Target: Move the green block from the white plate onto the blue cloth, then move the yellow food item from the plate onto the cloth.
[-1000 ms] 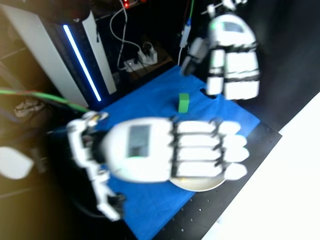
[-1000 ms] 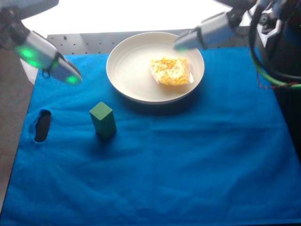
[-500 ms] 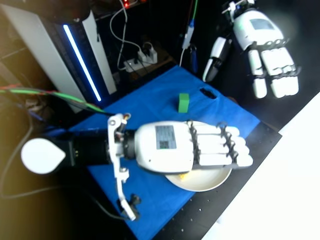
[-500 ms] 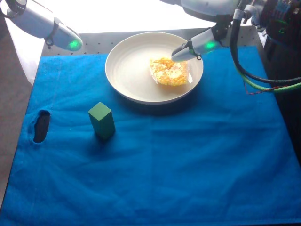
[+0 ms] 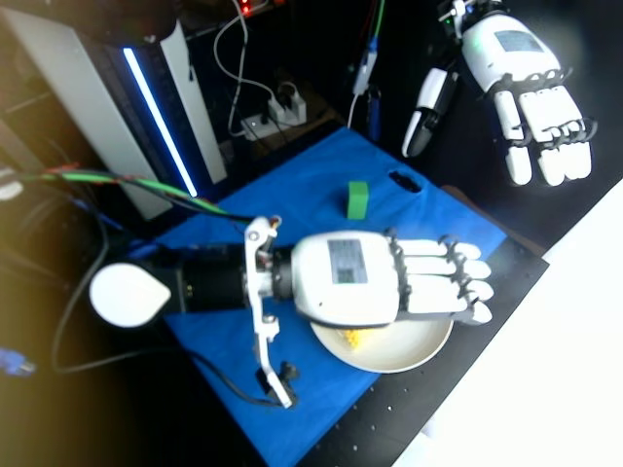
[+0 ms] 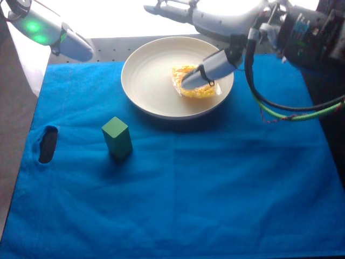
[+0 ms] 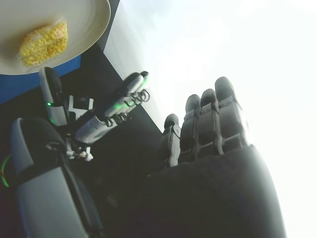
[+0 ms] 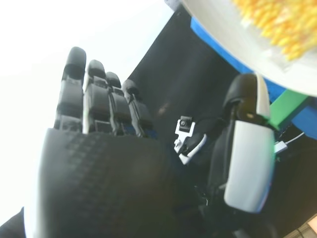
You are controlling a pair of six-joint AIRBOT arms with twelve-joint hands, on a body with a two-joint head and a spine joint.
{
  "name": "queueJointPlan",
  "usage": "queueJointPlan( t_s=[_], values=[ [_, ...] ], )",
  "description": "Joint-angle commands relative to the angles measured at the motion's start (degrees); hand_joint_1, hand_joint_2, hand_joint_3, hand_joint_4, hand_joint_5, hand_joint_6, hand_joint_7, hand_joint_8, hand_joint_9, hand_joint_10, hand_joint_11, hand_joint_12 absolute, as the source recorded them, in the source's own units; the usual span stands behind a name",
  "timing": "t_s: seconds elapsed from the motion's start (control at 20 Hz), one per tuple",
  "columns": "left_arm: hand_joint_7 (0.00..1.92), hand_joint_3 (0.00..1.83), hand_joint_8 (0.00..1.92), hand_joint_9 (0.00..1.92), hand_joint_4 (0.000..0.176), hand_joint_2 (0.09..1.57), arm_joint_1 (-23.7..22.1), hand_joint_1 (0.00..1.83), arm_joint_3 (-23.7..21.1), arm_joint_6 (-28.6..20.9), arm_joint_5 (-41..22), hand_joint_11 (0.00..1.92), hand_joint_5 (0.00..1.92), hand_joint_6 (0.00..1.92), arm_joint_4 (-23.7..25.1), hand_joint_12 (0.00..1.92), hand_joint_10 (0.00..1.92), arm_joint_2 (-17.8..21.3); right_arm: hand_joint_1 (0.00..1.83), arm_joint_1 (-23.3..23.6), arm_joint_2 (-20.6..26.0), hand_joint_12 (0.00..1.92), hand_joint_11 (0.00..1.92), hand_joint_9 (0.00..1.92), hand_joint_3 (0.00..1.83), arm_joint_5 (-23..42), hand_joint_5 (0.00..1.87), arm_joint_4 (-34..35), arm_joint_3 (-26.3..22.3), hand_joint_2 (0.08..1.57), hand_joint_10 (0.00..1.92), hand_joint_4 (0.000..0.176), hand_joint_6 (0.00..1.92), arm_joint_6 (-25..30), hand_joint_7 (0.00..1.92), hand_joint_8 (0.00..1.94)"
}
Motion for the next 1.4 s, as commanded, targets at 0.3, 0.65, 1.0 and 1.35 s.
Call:
queueJointPlan(
  t_s=[0.3, 0.65, 1.0, 1.35],
  values=[
    [0.10, 0.01, 0.00, 0.04, 0.176, 0.76, -0.84, 0.86, -0.10, 0.07, -4.66, 0.00, 0.00, 0.00, -0.88, 0.17, 0.01, -0.41, 0.62, -0.71, -0.34, 0.42, 0.00, 0.15, 0.00, 5.14, 0.00, 6.84, 0.41, 0.84, 0.01, 0.035, 0.00, -0.15, 0.09, 0.00],
    [0.05, 0.00, 0.00, 0.01, 0.176, 0.72, -0.78, 0.80, -0.13, 0.08, -4.47, 0.00, 0.00, 0.00, -0.67, 0.17, 0.00, -0.70, 0.61, -2.71, -1.54, 0.50, 0.00, 0.15, 0.01, 5.12, 0.00, 7.86, 0.98, 0.69, 0.01, 0.018, 0.00, -0.15, 0.05, 0.00],
    [0.06, 0.00, 0.00, 0.02, 0.176, 0.73, -0.73, 0.78, -0.11, 0.08, -4.52, 0.00, 0.00, 0.00, -0.61, 0.18, 0.00, -0.89, 0.72, -3.42, -2.16, 0.92, 0.03, 0.29, 0.00, 5.08, 0.11, 7.92, 1.93, 0.92, 0.03, 0.000, 0.00, -0.15, 0.22, 0.01],
    [0.09, 0.00, 0.01, 0.05, 0.176, 0.73, -0.60, 0.76, -0.10, 0.08, -4.64, 0.01, 0.00, 0.00, -0.61, 0.19, 0.01, -0.92, 1.30, -3.46, -2.52, 1.25, 1.13, 1.43, 0.00, 5.05, 1.30, 7.72, 2.57, 1.03, 0.35, 0.000, 0.16, -0.15, 1.20, 0.86]
  ],
)
